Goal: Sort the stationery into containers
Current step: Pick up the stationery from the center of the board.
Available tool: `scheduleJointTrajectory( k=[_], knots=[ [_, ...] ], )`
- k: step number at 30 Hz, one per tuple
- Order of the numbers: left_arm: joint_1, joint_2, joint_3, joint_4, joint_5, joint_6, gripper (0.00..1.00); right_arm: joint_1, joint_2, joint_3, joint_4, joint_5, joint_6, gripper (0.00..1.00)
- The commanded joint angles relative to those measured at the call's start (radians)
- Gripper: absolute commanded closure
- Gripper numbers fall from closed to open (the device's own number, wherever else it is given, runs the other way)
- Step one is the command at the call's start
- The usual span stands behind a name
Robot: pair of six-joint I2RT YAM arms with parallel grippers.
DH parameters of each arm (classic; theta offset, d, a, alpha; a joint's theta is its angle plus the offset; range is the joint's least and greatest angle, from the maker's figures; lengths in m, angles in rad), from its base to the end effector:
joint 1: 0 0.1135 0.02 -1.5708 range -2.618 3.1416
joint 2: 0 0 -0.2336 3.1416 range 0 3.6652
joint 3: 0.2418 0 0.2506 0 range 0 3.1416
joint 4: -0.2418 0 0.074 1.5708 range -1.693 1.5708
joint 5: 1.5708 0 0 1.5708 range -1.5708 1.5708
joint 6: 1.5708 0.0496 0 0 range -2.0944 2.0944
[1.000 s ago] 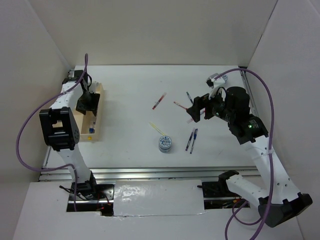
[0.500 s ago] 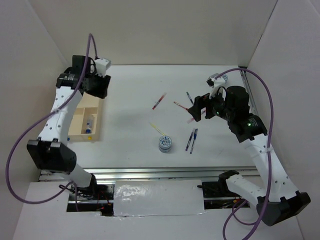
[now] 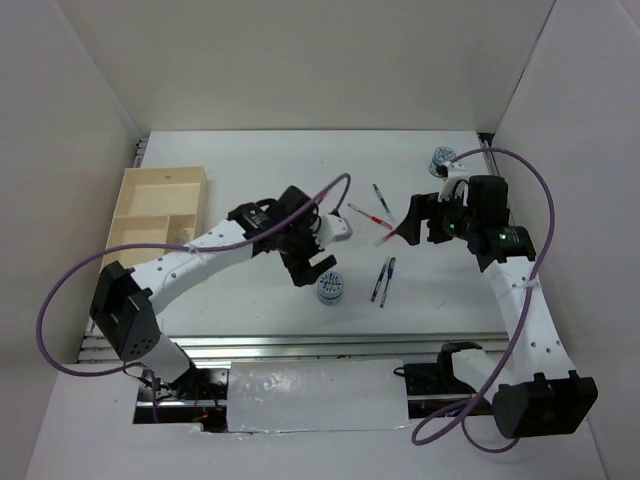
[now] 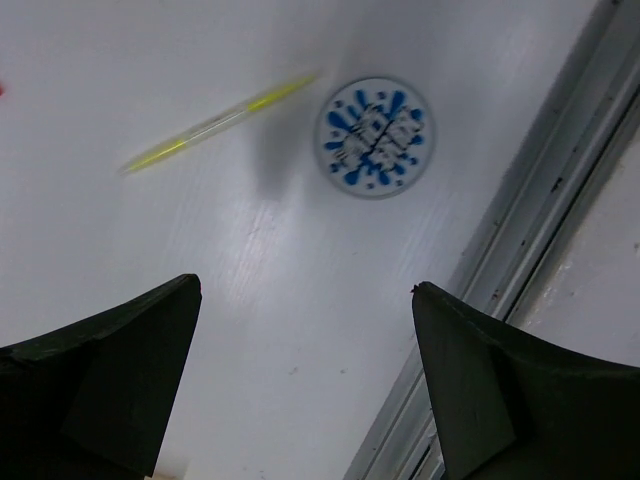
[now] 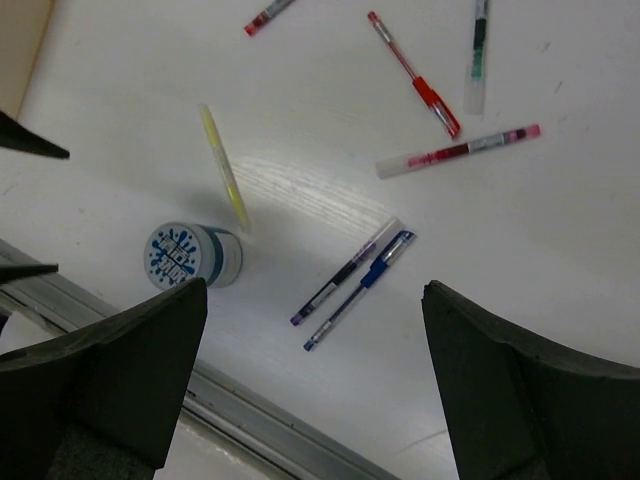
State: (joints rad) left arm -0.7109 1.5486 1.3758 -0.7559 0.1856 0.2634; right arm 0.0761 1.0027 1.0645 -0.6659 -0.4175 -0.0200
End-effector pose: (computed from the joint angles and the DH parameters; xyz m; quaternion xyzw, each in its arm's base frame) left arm 0.2504 -0.2277 0.2660 0.4681 0.8212 -0.1555 0.2869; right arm 0.2295 0.0377 0.3175 -0.1378 0.8606 0.1962 0.4493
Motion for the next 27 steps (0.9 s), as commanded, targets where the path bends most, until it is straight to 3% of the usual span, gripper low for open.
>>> scheduleJointTrajectory(
  k=[1, 3, 9, 19, 27],
  knots=[
    [-0.091, 0.031, -0.012, 0.101, -0.023, 0.016, 0.01, -0.068, 0.048, -0.009, -0.086, -0.101, 0.000, 0.06],
    [-0.111, 0.057, -0.021, 0.128, -0.023, 0.011, 0.01, -0.151, 0.071, -0.014, -0.110, -0.128, -0.008, 0.06],
    [-0.185, 0.201, 0.000, 0.204, -0.104, -0.019, 0.01, -0.231, 0.102, -0.018, -0.168, -0.184, -0.043, 0.08],
    [-0.228, 0.344, 0.075, 0.227, -0.175, -0.036, 0.01, -0.245, 0.039, -0.043, -0.176, -0.182, -0.080, 0.08],
    [-0.223, 0.343, 0.074, 0.173, -0.112, -0.050, 0.20, -0.251, 0.042, -0.023, -0.173, -0.194, -0.095, 0.08]
  ],
)
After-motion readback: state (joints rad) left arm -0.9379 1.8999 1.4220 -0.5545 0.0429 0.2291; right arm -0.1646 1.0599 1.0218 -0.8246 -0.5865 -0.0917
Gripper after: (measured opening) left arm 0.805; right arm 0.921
